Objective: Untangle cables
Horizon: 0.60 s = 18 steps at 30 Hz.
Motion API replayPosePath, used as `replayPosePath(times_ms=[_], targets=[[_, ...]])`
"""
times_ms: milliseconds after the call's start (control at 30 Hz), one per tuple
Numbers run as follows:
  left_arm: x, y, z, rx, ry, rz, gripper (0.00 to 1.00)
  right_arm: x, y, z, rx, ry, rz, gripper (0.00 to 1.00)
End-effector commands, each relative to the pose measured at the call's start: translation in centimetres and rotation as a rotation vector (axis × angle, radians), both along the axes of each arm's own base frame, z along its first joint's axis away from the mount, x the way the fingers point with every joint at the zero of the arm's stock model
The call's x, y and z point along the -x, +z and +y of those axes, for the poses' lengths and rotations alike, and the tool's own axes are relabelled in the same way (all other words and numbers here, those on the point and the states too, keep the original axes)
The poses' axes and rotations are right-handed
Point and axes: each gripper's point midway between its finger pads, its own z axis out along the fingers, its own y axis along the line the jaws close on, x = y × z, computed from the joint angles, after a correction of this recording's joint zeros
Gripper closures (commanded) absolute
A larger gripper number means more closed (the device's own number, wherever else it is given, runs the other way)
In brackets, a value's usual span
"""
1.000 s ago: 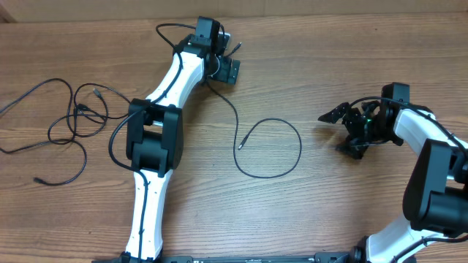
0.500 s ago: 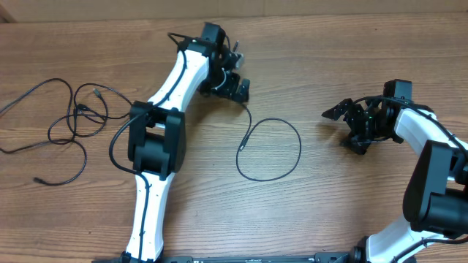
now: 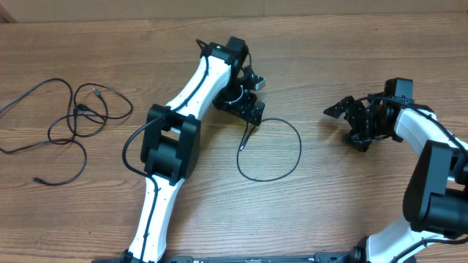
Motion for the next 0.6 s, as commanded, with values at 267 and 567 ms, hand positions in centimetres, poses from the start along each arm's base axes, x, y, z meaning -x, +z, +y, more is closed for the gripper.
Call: replayPosePath(times_ms=[267, 567], targets=[[5.1, -5.6, -0.3, -0.169, -0.067, 0.143, 0.11, 0.9, -2.1, -1.8, 0.088, -0.017, 0.053, 0.0], [5.0, -6.3, 0.3, -0.362, 0.016, 0.073, 0.14, 0.9, -2.1, -1.8, 0.088, -0.017, 0.053, 0.0]])
